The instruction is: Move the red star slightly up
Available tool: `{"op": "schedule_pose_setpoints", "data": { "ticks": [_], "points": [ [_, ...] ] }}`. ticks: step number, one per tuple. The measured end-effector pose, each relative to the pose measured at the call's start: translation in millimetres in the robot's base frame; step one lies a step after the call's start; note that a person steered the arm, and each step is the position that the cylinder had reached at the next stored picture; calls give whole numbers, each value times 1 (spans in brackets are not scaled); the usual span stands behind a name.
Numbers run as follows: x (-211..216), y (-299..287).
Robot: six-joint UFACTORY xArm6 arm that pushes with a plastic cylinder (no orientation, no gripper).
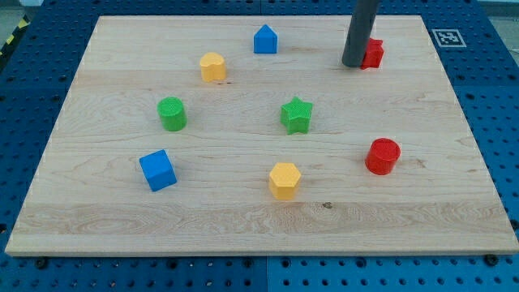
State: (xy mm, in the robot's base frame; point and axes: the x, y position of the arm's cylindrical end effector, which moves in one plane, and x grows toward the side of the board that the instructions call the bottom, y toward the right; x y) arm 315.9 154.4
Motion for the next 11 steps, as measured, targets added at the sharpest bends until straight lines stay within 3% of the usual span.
{"op": "schedule_pose_setpoints", "data": {
  "ticks": [3,4,9,11],
  "points": [
    [32,49],
    [19,53],
    [-31,7],
    [-50,-40]
  ]
}}
